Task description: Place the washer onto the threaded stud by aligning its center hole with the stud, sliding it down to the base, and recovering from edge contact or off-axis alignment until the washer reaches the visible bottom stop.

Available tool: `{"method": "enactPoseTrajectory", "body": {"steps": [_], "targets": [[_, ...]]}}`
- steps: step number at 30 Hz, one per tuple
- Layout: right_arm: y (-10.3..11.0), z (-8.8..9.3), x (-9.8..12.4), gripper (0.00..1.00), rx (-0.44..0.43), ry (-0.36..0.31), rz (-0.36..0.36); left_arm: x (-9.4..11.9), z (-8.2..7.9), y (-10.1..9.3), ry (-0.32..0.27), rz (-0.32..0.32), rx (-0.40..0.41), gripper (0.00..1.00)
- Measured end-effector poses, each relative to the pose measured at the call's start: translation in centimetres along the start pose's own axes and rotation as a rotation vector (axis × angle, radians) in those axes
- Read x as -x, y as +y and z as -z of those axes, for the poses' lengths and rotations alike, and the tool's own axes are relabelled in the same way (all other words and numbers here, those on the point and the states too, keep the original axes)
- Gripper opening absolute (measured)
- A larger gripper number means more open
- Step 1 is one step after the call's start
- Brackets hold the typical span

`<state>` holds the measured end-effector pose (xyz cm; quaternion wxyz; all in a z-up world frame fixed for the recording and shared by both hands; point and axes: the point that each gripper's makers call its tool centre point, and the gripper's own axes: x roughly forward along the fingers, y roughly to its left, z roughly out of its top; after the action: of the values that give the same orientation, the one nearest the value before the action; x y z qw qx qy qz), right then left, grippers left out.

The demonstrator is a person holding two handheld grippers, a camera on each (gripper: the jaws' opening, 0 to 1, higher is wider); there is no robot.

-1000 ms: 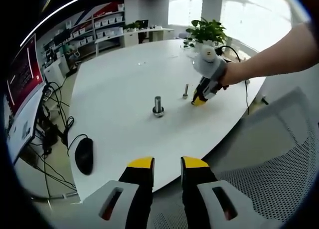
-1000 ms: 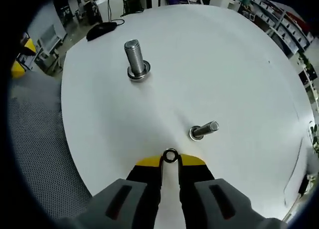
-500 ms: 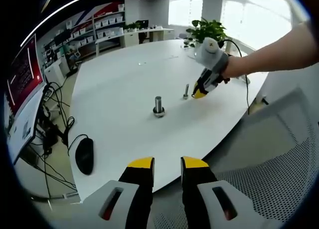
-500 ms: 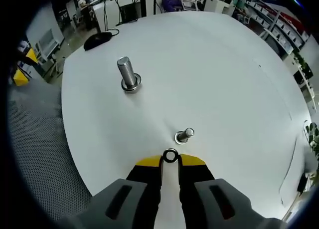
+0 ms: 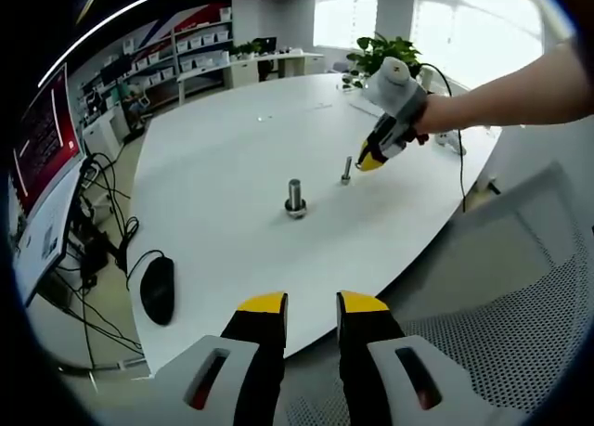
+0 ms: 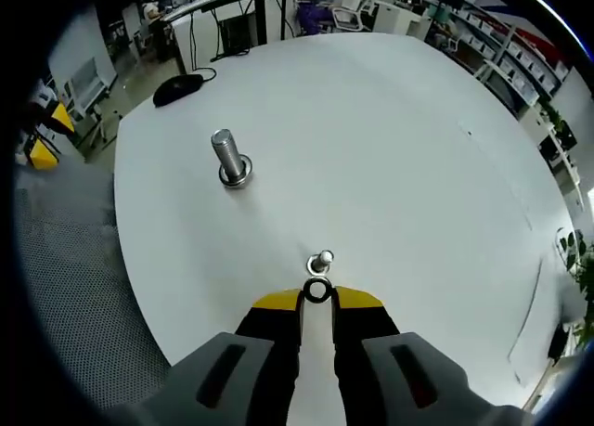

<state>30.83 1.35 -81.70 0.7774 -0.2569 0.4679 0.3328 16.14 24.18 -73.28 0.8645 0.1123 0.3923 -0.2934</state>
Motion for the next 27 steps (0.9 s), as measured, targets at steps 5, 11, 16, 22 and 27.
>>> {"method": "enactPoseTrajectory", "body": {"steps": [5,11,16,22,27], "targets": [[0.0,-0.2,0.3,0.14,0.002,-0.013,-0.007,0.0,0.0,0.0,0.001,0.0,-0.001,0.19],[0.0,-0.6,1.0,0.14,0.01,-0.032,0.0,0.0,0.0,0.0,0.001,0.001,-0.001,0.19],[-0.3,-1.1,1.1,0.14,0.026,-0.051,0.01,0.0,0.0,0.0,0.001,0.001,0.0,0.19],[-0.2,-1.8,1.1,0.14,0.043,-0.066,0.017,0.0,0.0,0.0,0.002,0.001,-0.001,0.19],[-0.3,-2.0,0.8,0.14,0.059,-0.065,0.024,0.0,0.0,-0.1,0.002,0.004,-0.001,0.18]]}}
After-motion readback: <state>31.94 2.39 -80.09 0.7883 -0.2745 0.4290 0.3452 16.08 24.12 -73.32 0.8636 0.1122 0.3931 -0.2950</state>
